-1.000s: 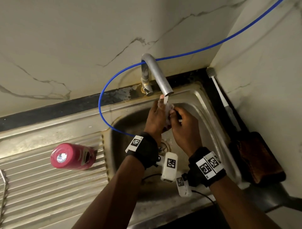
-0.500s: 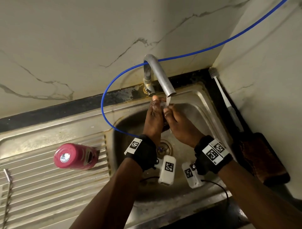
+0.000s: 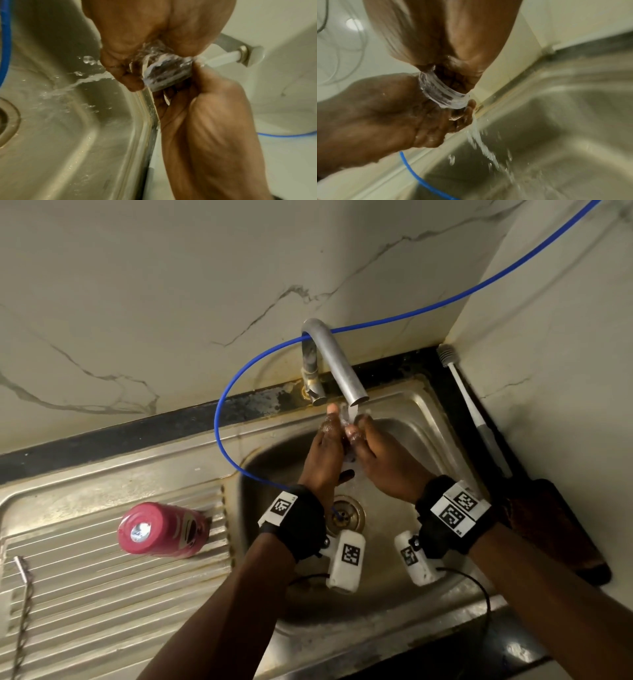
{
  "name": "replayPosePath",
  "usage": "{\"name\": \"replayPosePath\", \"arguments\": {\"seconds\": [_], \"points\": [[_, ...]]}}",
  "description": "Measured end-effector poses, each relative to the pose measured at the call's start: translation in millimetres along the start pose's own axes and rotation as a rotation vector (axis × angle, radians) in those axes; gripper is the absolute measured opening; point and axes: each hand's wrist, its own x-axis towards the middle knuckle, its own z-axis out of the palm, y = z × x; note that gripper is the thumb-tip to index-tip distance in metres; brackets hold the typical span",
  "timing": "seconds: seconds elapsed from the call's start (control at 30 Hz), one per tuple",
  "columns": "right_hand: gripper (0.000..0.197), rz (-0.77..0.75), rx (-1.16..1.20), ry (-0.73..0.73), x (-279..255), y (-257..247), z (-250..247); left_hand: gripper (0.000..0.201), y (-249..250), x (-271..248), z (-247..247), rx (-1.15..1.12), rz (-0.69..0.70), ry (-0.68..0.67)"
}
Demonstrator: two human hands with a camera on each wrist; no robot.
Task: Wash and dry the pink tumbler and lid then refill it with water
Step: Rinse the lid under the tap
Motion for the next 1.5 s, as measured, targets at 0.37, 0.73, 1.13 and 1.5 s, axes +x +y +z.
{"name": "replayPosePath", "arguments": {"seconds": [0.37,0.73,1.13,1.5], "points": [[0.029,-0.050,0.022,0.208,-6.8,-3.9,18.2,0.070,6.6,1.7,5.1,0.083,-0.035,-0.004],[0.022,0.014,0.077,0.025,-3.3,-4.9,11.0,0.075,5.6,8.0,1.4,0.021,-0.085,0.037],[0.029,0.073,0.109,0.008,-2.6,-8.2,5.7,0.059,10.2,1.7,6.3,0.073,-0.007,0.026],[0.039,0.194,0.227,0.139,7.5,-18.3,5.6,0.052,-11.2,9.1,3.3,0.190,0.176,0.071]]}}
